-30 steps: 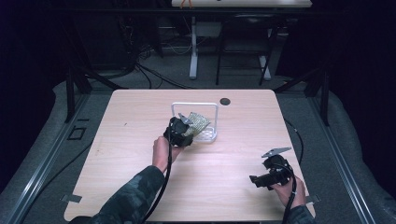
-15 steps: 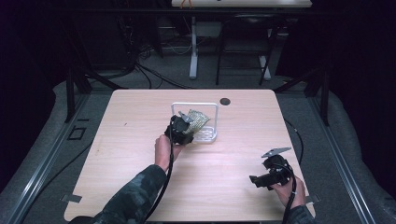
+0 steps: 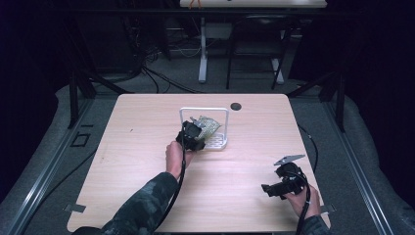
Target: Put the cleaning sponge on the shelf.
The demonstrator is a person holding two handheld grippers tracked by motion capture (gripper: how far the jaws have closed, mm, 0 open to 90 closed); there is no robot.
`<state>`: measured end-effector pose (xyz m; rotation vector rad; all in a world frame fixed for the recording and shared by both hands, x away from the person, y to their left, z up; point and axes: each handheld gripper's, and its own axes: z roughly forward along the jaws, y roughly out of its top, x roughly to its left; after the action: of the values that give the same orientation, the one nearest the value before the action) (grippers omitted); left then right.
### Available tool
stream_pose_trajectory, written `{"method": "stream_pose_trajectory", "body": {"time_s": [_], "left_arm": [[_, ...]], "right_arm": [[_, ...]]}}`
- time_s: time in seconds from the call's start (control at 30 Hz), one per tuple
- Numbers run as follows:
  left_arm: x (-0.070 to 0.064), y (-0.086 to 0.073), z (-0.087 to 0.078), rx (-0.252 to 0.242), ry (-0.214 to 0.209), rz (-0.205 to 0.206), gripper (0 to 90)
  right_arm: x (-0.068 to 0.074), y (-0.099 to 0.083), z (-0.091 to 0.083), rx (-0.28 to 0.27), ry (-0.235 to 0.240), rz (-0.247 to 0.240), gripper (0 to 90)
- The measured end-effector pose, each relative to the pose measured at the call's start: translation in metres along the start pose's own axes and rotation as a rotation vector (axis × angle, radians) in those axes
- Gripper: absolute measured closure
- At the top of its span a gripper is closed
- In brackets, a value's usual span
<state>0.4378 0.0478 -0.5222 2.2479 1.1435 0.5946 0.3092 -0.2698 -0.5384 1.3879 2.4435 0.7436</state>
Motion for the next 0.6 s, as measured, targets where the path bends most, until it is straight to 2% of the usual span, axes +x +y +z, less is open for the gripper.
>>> {"method": "stream_pose_trajectory", "body": {"time_s": [0.23,0.47,0.6], "left_arm": [[-0.004,0.004,0.009,0.022,0.004,0.0,55.9],[-0.005,0.003,0.019,0.086,0.022,0.006,54.5],[-0.005,0.002,0.021,0.096,0.018,0.002,52.6]], "right_arm": [[0.001,0.0,0.002,0.003,0.009,0.003,5.8],[0.0,-0.001,0.001,0.0,0.012,0.006,5.8],[0.001,0.0,0.002,0.001,0.012,0.006,5.8]]}}
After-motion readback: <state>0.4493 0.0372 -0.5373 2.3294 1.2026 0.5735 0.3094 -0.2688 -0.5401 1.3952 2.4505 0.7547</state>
